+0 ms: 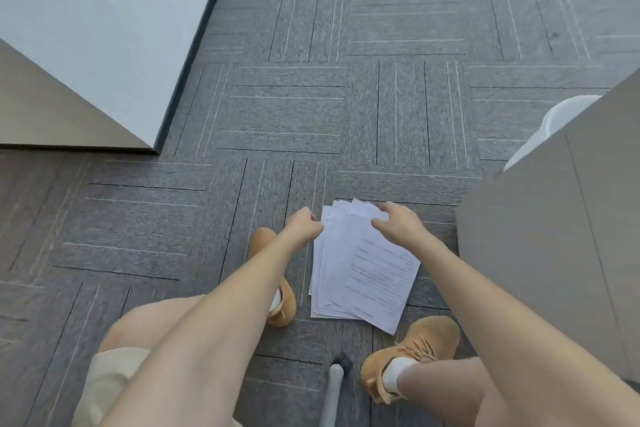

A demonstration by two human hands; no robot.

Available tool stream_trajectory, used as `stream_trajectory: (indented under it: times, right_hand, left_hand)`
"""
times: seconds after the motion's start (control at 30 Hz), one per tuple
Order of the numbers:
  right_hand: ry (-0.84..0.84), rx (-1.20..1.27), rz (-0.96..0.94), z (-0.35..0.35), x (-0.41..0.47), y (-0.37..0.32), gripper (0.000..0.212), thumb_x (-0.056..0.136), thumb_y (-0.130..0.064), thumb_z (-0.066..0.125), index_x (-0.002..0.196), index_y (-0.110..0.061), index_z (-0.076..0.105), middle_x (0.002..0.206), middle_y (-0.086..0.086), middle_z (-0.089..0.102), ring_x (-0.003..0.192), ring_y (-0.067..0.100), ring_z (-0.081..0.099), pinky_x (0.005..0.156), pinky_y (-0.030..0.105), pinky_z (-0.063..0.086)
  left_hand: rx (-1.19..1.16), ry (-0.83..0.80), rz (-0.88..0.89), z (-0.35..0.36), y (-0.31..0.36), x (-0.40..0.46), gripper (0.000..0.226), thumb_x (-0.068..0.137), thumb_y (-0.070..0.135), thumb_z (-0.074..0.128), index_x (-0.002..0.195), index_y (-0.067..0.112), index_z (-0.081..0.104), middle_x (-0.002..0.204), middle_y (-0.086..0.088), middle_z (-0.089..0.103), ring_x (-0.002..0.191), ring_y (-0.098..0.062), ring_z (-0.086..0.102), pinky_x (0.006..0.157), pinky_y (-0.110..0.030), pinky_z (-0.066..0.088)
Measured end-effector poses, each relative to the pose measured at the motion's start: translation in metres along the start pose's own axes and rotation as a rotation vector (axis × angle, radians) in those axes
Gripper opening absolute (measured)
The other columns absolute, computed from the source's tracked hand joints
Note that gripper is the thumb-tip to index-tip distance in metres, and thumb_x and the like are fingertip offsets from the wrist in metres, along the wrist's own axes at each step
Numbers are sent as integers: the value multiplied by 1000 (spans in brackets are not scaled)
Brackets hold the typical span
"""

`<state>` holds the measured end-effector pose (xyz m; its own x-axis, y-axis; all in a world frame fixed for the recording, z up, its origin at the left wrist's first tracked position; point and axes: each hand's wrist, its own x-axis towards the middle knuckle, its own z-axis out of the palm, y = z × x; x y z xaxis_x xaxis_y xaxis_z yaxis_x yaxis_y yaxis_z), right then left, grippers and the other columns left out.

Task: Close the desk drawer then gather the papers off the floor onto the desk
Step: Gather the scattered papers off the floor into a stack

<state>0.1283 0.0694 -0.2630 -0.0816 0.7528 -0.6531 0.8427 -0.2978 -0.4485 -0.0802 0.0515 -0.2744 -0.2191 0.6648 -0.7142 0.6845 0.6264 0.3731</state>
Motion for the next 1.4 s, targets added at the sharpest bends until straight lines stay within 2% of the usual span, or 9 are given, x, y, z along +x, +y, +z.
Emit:
stream_trajectory:
  times: [0.2,0.37,0.5,0.6,0.83,1.0,1.23,1.3,1.4]
  right_hand:
    - [-63,83,130,62,80,35,60,94,-29,52,148,-8,39,147,17,50,134,32,48,102,39,45]
    - [-97,114,213,110,128,66,54,93,-31,51,142,-9,45,143,20,50,127,39,51,101,46,47]
    - [-110,127,329,140,152,95,49,93,-30,48,137,-9,46,138,22,46,117,42,53,96,50,50]
    - [-116,121,424,157,161,116,48,95,-29,46,139,-11,42,147,23,33,128,43,41,104,52,43]
    - [-105,279,772,181,170,158,79,91,-27,47,157,-26,4,161,30,-12,149,48,-1,115,63,24]
    - [-151,272,720,194,173,165,89,86,-36,50,157,-29,-3,159,32,-4,143,50,20,114,60,30]
    - [-45,168,480,207,177,143,74,92,-38,48,156,-22,14,154,23,26,134,42,39,113,53,33]
    - [-9,174,439,208,177,141,71,93,-37,49,154,-19,19,152,21,30,135,40,39,113,53,34]
    - [80,183,531,205,179,148,73,92,-35,52,154,-16,17,159,26,17,146,42,22,119,56,22]
  left_hand:
    - [45,-60,-102,46,-34,82,36,88,24,50,121,11,53,125,-10,60,113,-31,59,97,-42,50]
    - [74,-102,-173,85,-60,128,15,89,22,50,103,18,45,123,-11,61,107,-31,60,87,-38,50]
    - [69,-140,-234,113,-79,158,41,89,18,48,130,12,49,135,-10,56,108,-27,54,79,-28,38]
    - [19,-133,-275,130,-87,179,53,86,18,50,138,13,45,136,-12,56,122,-31,54,81,-28,39]
    - [-71,-23,-293,156,-94,213,39,88,14,50,127,11,47,122,-14,61,110,-33,59,77,-34,45]
    - [-39,6,-337,172,-99,224,47,89,11,41,136,10,43,141,-16,41,122,-35,49,96,-40,44]
    - [10,35,-181,182,-101,224,50,90,6,39,139,17,44,131,-18,44,118,-37,50,90,-36,41]
    - [-40,68,-147,183,-103,223,49,89,2,39,135,16,49,126,-18,51,117,-36,52,88,-34,41]
    - [-176,114,-229,181,-109,224,64,87,4,48,148,21,37,134,-13,54,120,-32,55,101,-41,46]
